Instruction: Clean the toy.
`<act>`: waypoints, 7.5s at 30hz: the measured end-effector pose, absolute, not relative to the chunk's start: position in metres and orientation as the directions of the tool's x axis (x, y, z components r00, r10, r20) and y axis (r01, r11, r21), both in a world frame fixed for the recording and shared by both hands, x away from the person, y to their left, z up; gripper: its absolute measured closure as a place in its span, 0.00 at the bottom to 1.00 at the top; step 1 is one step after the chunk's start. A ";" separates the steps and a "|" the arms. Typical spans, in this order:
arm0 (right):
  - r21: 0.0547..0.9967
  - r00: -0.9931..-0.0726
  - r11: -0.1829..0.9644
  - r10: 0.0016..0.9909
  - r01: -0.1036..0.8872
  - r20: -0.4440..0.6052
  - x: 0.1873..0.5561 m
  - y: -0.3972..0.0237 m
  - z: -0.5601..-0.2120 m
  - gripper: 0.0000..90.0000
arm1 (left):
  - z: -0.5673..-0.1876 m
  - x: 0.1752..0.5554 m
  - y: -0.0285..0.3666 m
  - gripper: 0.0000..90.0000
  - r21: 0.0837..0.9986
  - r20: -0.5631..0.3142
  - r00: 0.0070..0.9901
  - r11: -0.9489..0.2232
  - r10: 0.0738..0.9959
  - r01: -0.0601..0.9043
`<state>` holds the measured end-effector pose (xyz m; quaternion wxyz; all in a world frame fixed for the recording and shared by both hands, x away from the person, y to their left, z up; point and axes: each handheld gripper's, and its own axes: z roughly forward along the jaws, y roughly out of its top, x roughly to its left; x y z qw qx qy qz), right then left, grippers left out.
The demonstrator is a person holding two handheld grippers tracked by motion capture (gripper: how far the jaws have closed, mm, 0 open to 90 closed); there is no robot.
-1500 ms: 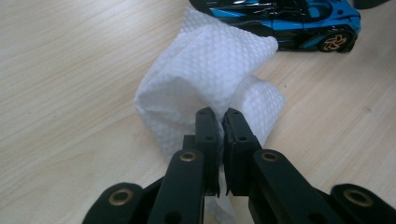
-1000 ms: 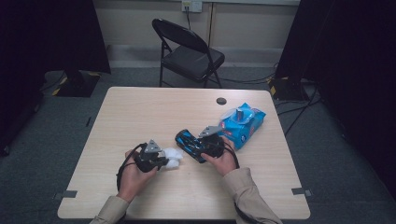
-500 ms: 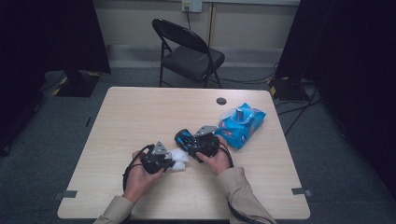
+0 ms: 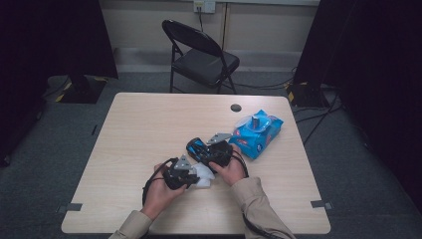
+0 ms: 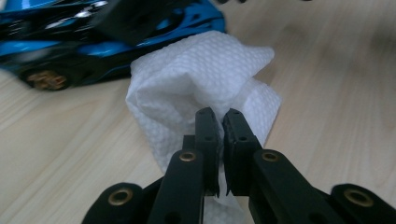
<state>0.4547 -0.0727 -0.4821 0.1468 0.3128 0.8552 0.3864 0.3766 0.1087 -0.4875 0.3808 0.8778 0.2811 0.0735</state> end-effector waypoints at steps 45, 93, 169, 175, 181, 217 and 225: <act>0.774 -0.757 0.479 0.653 0.414 0.001 0.454 -0.076 -0.485 0.52 | -0.497 0.415 0.111 0.95 0.739 -0.084 0.699 -0.426 0.710 0.522; 0.788 -0.764 0.471 0.645 0.397 0.000 0.453 -0.077 -0.488 0.53 | -0.487 0.441 0.191 0.96 0.774 -0.095 0.484 -0.242 0.870 0.586; 0.786 -0.764 0.470 0.645 0.401 0.004 0.455 -0.076 -0.487 0.53 | -0.498 0.425 0.125 0.96 0.726 -0.195 0.627 -0.318 0.754 0.609; 0.782 -0.764 0.474 0.645 0.404 0.004 0.455 -0.075 -0.487 0.53 | -0.498 0.430 0.133 0.96 0.731 -0.180 0.593 -0.296 0.785 0.615; 0.782 -0.766 0.474 0.643 0.404 0.006 0.455 -0.075 -0.487 0.53 | -0.497 0.441 0.149 0.96 0.727 -0.165 0.555 -0.279 0.816 0.627; 0.782 -0.765 0.474 0.644 0.404 0.005 0.456 -0.075 -0.487 0.53 | -0.482 0.406 0.174 0.96 0.783 -0.212 0.565 -0.208 0.797 0.587; 0.777 -0.767 0.481 0.642 0.406 0.003 0.456 -0.074 -0.486 0.53 | -0.489 0.391 0.146 0.96 0.760 -0.216 0.651 -0.293 0.728 0.580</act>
